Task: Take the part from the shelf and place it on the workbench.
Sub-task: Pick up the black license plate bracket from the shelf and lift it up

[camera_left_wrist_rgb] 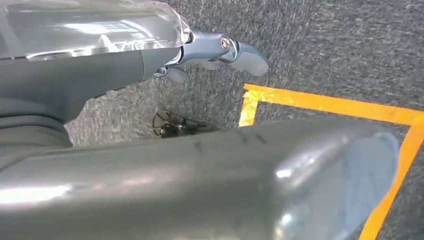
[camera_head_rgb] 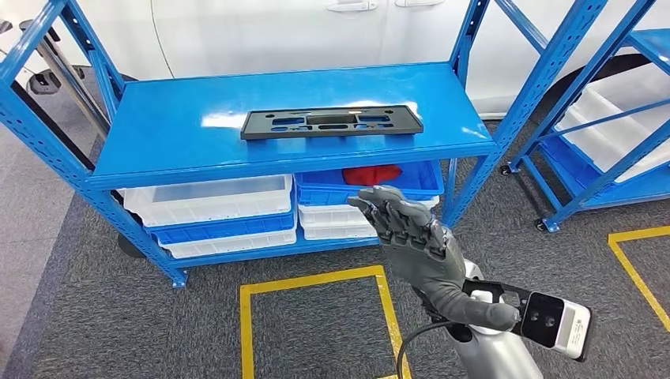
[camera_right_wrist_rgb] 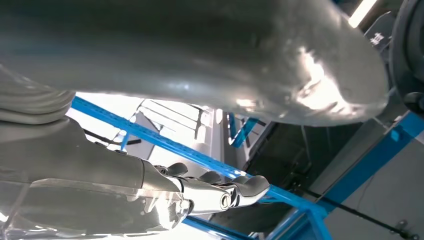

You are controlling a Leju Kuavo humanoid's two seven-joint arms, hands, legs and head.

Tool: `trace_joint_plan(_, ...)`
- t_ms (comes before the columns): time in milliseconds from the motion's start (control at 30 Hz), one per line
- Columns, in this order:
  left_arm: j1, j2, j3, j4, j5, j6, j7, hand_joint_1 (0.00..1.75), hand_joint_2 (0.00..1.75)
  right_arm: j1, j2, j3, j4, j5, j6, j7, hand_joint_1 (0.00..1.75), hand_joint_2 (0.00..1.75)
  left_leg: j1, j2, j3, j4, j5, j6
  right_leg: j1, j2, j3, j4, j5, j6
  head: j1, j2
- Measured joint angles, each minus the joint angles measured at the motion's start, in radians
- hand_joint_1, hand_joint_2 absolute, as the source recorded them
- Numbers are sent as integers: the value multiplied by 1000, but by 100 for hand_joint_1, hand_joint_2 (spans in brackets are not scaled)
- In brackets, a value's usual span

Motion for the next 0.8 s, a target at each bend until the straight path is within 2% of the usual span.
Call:
trace_joint_plan(33,0,0,0,0,-1,0,0,0,0,3,0,2,0,5,-8,0,0,0,-2,-1,2,0,-2,1,1,0,-10,9,12,-2,0,0)
trace_joint_plan(67,0,0,0,0,-2,-1,0,0,0,5,0,3,1,10,-18,0,0,0,-5,-1,6,0,-4,2,2,0,1,-24,43,-6,0,0)
trace_joint_plan(133,0,-3,0,0,-6,-2,0,0,0,5,0,4,5,20,-37,0,0,0,-9,-2,15,0,-10,-1,8,0,62,-162,117,-21,0,0)
trace_joint_plan(167,0,-4,0,1,-7,-3,-1,0,0,5,0,5,7,24,-45,0,0,0,-12,-3,17,2,-14,-3,12,-1,89,-222,139,-28,0,0)
trace_joint_plan(200,-1,-5,0,1,-8,-3,-1,0,0,6,0,7,10,27,-50,0,0,0,-13,-3,18,2,-17,-7,16,-1,105,-259,148,-32,0,0)
trace_joint_plan(267,-2,-6,0,2,-11,-4,-2,0,0,7,-1,10,16,32,-58,0,0,0,-13,-2,18,1,-21,-18,19,-1,110,-275,145,-38,0,0)
trace_joint_plan(333,-3,-5,0,2,-16,-5,-2,0,0,8,-2,13,28,38,-73,0,0,0,-11,-1,18,9,-31,-29,13,-1,118,-284,145,-46,0,0)
trace_joint_plan(367,-3,-5,-1,2,-19,-6,-2,0,0,9,-2,15,39,44,-84,0,0,0,-10,-1,8,33,-45,-34,9,-1,124,-290,145,-50,0,0)
trace_joint_plan(400,-4,-5,-1,2,-21,-7,-2,0,0,11,-2,17,54,54,-97,0,0,0,-9,-1,-14,81,-68,-39,6,-3,130,-294,144,-54,0,0)
trace_joint_plan(467,-1,-6,-2,3,-26,-9,-4,0,0,24,-2,22,92,93,-135,0,0,0,-3,-1,-89,219,-122,-49,7,-5,136,-295,139,-57,0,0)
trace_joint_plan(500,1,-6,-2,3,-30,-10,-6,0,0,33,-2,25,113,120,-159,0,0,0,1,-1,-124,273,-134,-53,6,-5,138,-294,135,-58,0,0)
trace_joint_plan(533,3,-6,-3,3,-32,-10,-9,0,0,41,-1,29,133,145,-181,0,0,0,4,-1,-141,291,-125,-56,6,-4,141,-293,131,-56,0,0)
trace_joint_plan(567,5,-7,-4,3,-35,-11,-12,0,0,46,2,32,155,165,-201,0,0,0,6,0,-137,266,-95,-58,5,-3,146,-292,127,-54,0,0)
trace_joint_plan(633,5,-6,-7,3,-38,-14,-17,0,0,50,6,37,194,184,-225,0,0,0,10,0,-83,131,-14,-60,2,-1,159,-288,115,-47,0,0)
trace_joint_plan(667,5,-7,-7,3,-39,-16,-18,0,0,50,8,40,209,188,-231,0,0,0,10,0,-56,69,12,-57,3,-1,163,-286,109,-41,0,0)
trace_joint_plan(700,5,-7,-8,4,-39,-17,-19,0,0,50,9,42,220,190,-234,0,0,0,8,0,-39,31,23,-51,5,-1,165,-284,105,-35,0,0)
trace_joint_plan(733,5,-7,-8,4,-39,-18,-19,0,0,51,9,44,228,192,-235,0,0,0,6,-1,-33,17,21,-44,6,0,165,-284,103,-29,0,0)
trace_joint_plan(800,6,-7,-9,4,-40,-20,-20,0,0,51,11,46,242,194,-237,0,0,0,3,-2,-32,14,18,-28,6,0,167,-286,100,-17,0,0)
